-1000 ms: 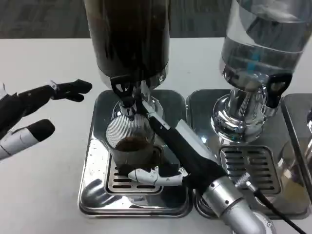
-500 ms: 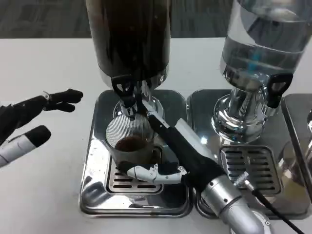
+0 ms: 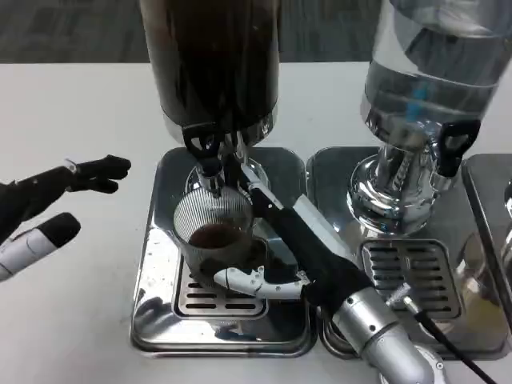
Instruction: Grasp the cup under the faucet to collect the drink, then remove the cup.
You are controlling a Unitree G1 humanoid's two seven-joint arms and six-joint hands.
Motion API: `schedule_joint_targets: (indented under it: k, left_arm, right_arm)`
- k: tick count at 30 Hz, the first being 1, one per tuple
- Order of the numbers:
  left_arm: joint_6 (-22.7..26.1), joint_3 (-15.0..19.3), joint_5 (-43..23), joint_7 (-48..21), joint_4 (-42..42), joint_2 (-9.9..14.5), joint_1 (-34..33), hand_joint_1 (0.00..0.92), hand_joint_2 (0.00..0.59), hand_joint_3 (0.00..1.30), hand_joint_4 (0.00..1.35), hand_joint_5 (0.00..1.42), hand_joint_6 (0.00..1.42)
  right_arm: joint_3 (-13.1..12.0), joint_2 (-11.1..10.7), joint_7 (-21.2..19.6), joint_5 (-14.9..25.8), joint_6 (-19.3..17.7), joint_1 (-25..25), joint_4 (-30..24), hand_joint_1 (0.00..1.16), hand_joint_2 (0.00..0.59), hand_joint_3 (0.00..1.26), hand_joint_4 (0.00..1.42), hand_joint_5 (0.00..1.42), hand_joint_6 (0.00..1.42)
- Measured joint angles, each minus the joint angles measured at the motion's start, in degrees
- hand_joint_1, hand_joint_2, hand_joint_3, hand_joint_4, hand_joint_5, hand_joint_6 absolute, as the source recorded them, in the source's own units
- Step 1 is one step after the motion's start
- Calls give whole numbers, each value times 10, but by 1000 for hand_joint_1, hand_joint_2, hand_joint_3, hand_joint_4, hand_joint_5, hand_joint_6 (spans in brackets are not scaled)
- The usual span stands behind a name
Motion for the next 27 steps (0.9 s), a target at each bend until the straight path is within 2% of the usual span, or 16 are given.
schedule_joint_targets:
  k: [18, 27]
  left_arm:
    - [0, -1, 7, 1, 6, 0, 8, 0, 59, 267, 222, 243, 160]
    - [1, -1, 7, 1, 7, 0, 9, 0, 64, 279, 222, 243, 157]
  right_arm:
    - [0, 1, 16, 9, 1, -1, 5, 756, 206, 0, 0, 0, 99]
    - [6, 1, 25, 2, 23, -14, 1, 747, 198, 0, 0, 0, 96]
